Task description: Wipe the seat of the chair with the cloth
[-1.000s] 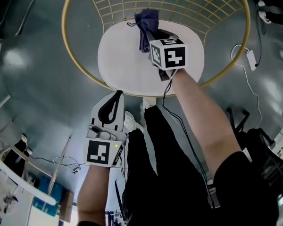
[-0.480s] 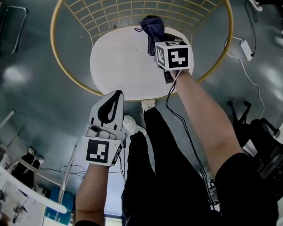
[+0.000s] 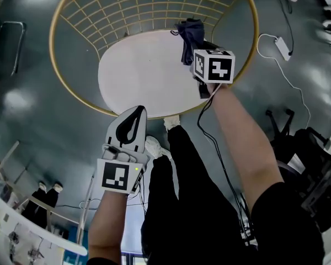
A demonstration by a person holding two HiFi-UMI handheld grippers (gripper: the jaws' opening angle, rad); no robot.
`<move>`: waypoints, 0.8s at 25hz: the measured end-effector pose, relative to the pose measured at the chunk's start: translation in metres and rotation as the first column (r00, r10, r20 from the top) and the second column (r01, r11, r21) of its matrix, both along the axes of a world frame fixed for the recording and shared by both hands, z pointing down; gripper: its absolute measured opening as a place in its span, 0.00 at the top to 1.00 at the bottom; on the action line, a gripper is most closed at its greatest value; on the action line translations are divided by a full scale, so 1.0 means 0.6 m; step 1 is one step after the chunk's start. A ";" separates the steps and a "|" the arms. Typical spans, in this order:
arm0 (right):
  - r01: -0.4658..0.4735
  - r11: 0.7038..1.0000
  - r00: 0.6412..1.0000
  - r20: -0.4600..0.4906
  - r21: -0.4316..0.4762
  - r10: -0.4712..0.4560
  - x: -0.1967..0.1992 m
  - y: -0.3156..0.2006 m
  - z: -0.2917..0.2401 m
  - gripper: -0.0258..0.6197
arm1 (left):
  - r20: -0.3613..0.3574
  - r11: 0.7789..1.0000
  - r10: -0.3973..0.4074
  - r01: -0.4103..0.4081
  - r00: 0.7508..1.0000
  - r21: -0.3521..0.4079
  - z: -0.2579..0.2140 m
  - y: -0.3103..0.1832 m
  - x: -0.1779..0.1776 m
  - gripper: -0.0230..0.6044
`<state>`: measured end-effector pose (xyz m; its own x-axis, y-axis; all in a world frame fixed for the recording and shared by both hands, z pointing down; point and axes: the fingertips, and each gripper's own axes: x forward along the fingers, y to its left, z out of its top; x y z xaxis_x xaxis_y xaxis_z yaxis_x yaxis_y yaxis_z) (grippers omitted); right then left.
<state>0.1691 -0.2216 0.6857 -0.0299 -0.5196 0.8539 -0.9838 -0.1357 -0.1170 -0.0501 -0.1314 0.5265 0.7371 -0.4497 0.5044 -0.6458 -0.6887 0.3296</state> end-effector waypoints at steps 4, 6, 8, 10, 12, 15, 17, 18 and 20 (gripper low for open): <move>-0.051 0.999 0.999 -0.016 0.000 0.051 0.028 0.019 -0.006 0.86 | -0.004 1.000 0.024 -0.024 1.000 0.006 -0.003 0.005 0.011 0.94; -0.078 0.997 0.996 -0.032 0.000 0.078 0.041 0.027 -0.013 0.86 | -0.002 0.999 0.033 -0.033 0.999 0.010 -0.003 0.009 0.013 0.94; -0.104 0.995 0.994 -0.042 0.000 0.104 0.050 0.035 -0.017 0.86 | -0.004 0.999 0.037 -0.037 0.999 0.008 -0.004 0.012 0.014 0.94; -0.127 0.992 0.991 -0.046 -0.002 0.126 0.056 0.042 -0.016 0.86 | -0.006 0.999 0.039 -0.039 0.999 0.004 -0.006 0.014 0.015 0.94; -0.146 0.989 0.988 -0.048 -0.002 0.146 0.062 0.047 -0.016 0.86 | -0.001 0.999 0.050 -0.050 0.999 0.010 -0.007 0.016 0.016 0.94; -0.181 0.983 0.982 -0.061 -0.003 0.180 0.072 0.056 -0.023 0.86 | -0.005 0.999 0.053 -0.052 0.999 0.012 -0.010 0.020 0.019 0.94; -0.204 0.979 0.977 -0.059 -0.003 0.203 0.076 0.063 -0.025 0.86 | -0.012 0.999 0.049 -0.049 0.999 0.009 -0.012 0.020 0.021 0.94; -0.212 0.977 0.976 -0.058 -0.002 0.211 0.077 0.064 -0.025 0.86 | -0.011 0.999 0.053 -0.053 0.999 0.012 -0.013 0.020 0.021 0.94; -0.222 0.975 0.973 -0.059 0.000 0.221 0.079 0.066 -0.027 0.86 | -0.008 0.998 0.061 -0.061 0.998 0.019 -0.013 0.018 0.019 0.94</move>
